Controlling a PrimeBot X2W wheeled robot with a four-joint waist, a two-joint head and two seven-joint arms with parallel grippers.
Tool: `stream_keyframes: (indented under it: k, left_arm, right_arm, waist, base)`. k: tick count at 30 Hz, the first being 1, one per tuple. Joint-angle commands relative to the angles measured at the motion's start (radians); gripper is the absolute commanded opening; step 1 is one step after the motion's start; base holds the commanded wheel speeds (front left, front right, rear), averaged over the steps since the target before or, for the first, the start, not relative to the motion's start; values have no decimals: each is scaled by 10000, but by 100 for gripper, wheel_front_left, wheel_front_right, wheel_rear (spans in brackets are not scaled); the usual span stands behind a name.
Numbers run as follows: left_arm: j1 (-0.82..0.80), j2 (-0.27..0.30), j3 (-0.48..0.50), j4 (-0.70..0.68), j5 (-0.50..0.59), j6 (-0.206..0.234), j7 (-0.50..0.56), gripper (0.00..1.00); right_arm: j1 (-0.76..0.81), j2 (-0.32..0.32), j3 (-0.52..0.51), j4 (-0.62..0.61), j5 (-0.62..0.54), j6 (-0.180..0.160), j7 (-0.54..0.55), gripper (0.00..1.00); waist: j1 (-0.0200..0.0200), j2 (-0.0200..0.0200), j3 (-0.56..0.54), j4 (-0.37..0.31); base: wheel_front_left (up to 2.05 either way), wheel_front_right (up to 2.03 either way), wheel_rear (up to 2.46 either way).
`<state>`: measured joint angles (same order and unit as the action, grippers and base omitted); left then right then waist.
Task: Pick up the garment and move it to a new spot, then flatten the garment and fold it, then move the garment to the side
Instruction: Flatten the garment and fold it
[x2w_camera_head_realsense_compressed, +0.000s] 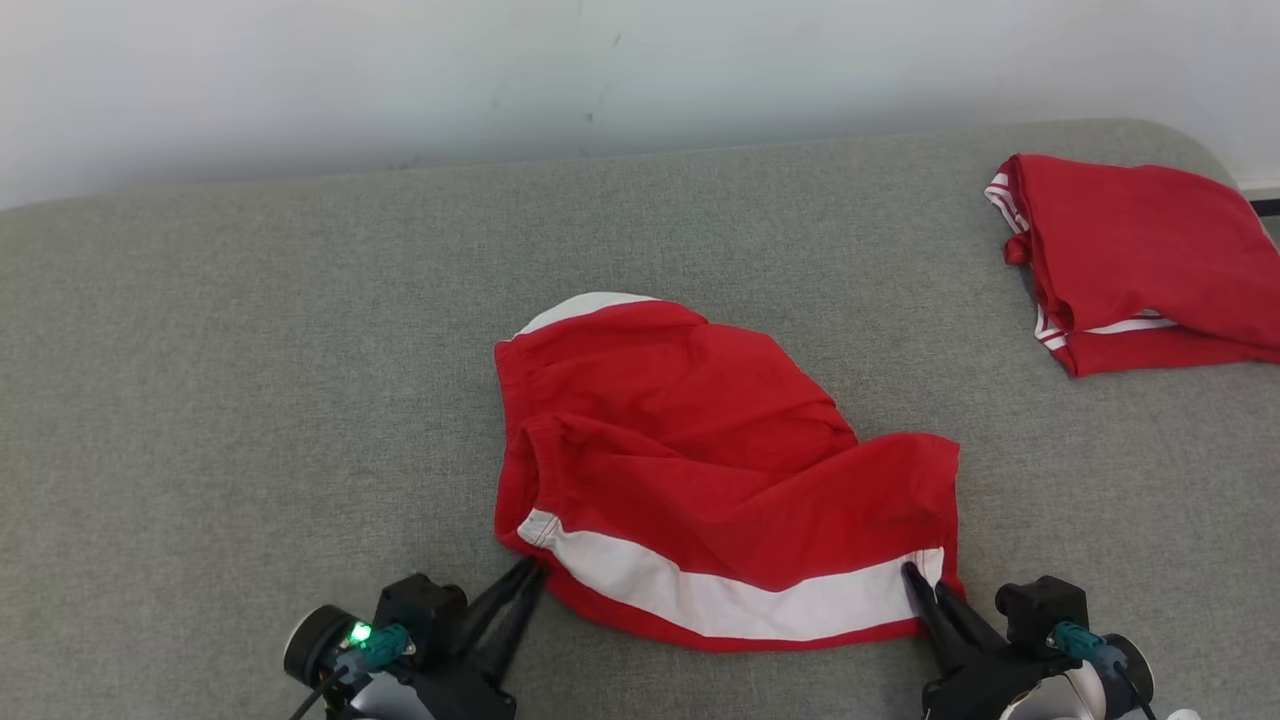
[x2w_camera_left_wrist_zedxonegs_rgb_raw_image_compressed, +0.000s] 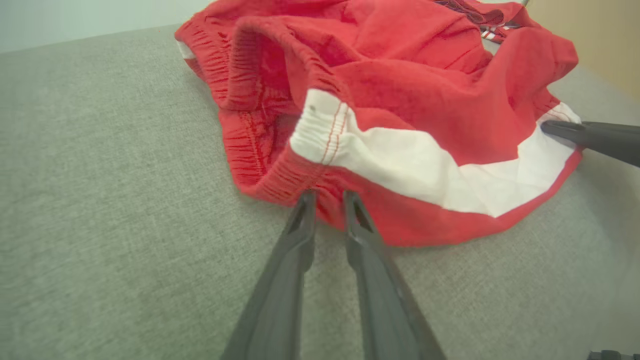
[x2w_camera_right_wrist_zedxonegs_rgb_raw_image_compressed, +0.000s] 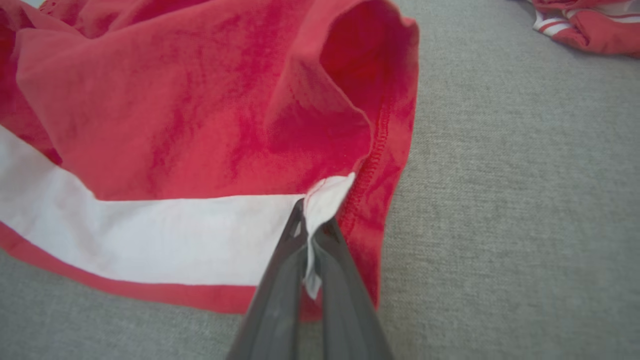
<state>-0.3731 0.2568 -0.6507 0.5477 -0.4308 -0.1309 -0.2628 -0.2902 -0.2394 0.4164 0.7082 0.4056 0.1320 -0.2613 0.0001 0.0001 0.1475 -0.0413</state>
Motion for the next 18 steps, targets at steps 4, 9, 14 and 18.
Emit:
stream_keyframes:
  k: [4, 9, 14, 18]
  left_arm:
    - [18, 145, 26, -28, -3, 18, -20, 0]
    - [268, 153, 313, -98, 71, 18, -21, 0]
    - [662, 85, 1043, -473, 323, 158, -19, 100]
    - [1058, 133, 1760, -1046, 540, 343, -19, 100]
  right_arm:
    - [-13, -111, 1, -85, 143, -31, -43, 0]
    - [244, -127, -201, -307, 234, -29, -45, 100]
    - [620, -167, -736, -756, 128, -31, -46, 100]
    - [1101, -150, -1371, -1419, -46, -31, -47, 100]
  waist:
    - [-1, -1, -87, 24]
    - [-1, -1, -261, 39]
    - [-1, -1, -492, 51]
    - [-1, -1, -662, 81]
  base:
    - [0, 0, 0]
    - [0, 0, 0]
    - [0, 0, 0]
    - [0, 0, 0]
